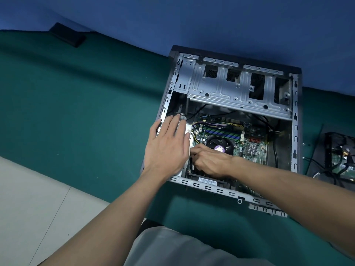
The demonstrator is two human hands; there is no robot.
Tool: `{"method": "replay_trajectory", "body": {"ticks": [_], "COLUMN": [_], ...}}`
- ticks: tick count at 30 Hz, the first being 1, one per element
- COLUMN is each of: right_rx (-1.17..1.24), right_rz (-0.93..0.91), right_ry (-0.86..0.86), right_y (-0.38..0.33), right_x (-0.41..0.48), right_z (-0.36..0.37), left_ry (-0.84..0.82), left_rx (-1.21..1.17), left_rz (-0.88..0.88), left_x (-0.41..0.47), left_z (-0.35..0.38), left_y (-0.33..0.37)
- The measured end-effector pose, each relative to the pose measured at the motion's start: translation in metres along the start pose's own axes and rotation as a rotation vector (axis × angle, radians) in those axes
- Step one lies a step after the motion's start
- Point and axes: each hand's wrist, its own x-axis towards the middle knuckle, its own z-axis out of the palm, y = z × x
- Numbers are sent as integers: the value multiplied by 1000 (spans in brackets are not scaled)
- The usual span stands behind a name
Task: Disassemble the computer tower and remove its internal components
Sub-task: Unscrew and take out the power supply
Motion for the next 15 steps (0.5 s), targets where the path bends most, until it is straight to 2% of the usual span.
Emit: {"method": "replay_trajectory", "body": {"ticks": [8,10,13,14,15], "right_rx": [-79,-89,-81,-118,-159], "right_rz": [-41,-5,202,310,413], "right_ry": [29,104,356,413,396], "right_y": [0,-1,-5,-5,-4], "right_x": [-22,-28,-40,-45,-51], "right_z": [-9,-13,-27,-33,-41], "left_ry": [4,1,-5,-7,-9], "left_rx": [4,7,4,2,0], "left_rz": [7,6,2,2,3], "left_x": [0,0,0,0,0], "left_z": [0,1,1,1,1], "left_y": [0,0,0,0,0]}}
